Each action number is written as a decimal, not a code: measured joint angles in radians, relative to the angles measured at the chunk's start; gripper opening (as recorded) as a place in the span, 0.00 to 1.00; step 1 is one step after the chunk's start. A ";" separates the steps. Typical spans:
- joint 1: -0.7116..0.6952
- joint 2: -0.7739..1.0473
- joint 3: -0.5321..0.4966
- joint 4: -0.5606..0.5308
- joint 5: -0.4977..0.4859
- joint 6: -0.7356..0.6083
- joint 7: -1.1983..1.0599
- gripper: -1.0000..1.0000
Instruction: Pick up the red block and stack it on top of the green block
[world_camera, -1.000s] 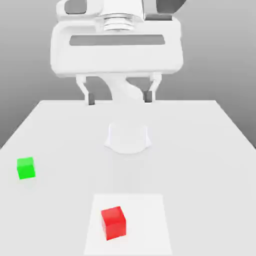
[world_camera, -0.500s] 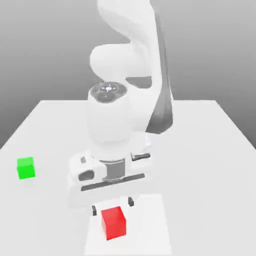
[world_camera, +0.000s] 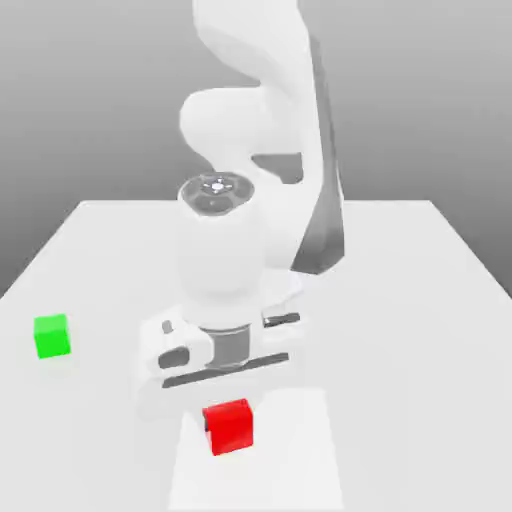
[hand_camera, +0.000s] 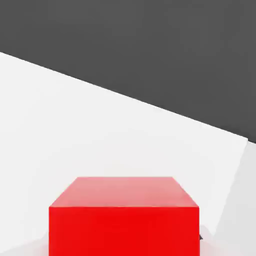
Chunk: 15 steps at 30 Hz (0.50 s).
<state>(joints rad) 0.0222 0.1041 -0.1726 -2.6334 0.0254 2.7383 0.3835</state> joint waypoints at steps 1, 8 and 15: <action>-0.036 -0.020 -0.032 -0.008 -0.014 -0.009 0.035 0.00; -0.356 -0.135 -0.189 -0.069 -0.108 -0.051 0.300 0.00; -0.592 -0.214 -0.321 -0.128 -0.143 -0.074 0.516 0.00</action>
<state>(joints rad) -0.5696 -0.1104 -0.4937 -2.7619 -0.1176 2.6647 0.8999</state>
